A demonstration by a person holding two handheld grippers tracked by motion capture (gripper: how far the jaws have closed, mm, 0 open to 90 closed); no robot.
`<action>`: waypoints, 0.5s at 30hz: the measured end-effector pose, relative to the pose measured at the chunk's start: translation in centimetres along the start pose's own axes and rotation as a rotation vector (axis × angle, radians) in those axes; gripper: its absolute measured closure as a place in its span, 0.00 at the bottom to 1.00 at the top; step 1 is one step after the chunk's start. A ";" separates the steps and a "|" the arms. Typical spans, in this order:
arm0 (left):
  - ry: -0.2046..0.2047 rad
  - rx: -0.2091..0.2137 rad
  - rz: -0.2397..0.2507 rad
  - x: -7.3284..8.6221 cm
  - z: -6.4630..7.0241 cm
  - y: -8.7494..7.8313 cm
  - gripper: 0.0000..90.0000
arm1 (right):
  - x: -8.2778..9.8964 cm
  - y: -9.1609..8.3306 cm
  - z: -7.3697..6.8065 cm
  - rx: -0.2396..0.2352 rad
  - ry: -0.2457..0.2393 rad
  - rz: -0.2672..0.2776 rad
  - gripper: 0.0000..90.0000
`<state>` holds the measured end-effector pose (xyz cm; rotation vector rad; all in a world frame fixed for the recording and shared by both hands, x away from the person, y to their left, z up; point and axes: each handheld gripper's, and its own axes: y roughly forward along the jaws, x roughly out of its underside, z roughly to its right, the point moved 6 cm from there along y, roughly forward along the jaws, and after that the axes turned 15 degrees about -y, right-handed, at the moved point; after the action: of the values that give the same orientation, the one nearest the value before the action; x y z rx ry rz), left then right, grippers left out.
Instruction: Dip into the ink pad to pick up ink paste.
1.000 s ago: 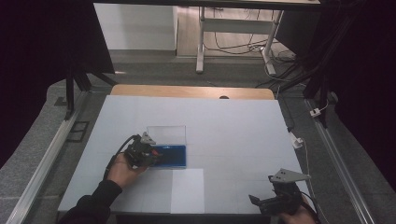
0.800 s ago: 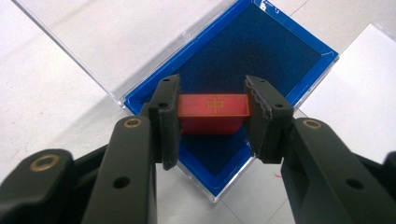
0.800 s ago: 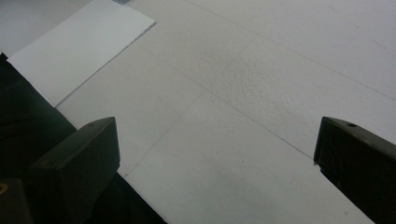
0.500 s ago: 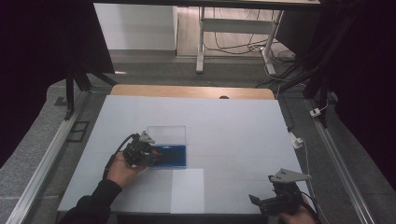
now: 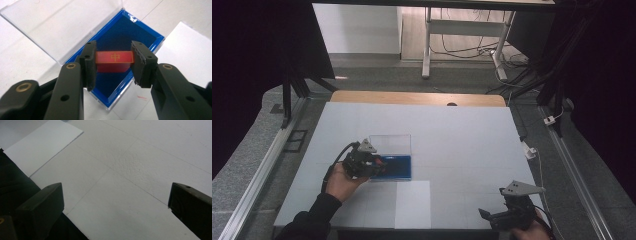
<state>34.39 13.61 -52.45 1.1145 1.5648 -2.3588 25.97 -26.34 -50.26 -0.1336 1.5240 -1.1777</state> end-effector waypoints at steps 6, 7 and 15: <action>0.011 0.033 0.018 0.0 0.6 -0.7 0.65 | 0.0 0.0 0.0 0.001 -0.002 -0.002 0.00; 0.014 0.037 0.021 0.0 0.8 -0.8 0.64 | 0.0 0.0 0.0 0.002 -0.001 -0.002 0.00; 0.029 0.055 0.043 0.3 1.9 -1.6 0.65 | 0.0 -0.1 -0.1 0.003 -0.007 0.000 0.00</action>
<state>32.44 12.90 -51.03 1.1869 1.4783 -2.3817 25.89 -26.32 -50.21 -0.1356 1.5163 -1.1783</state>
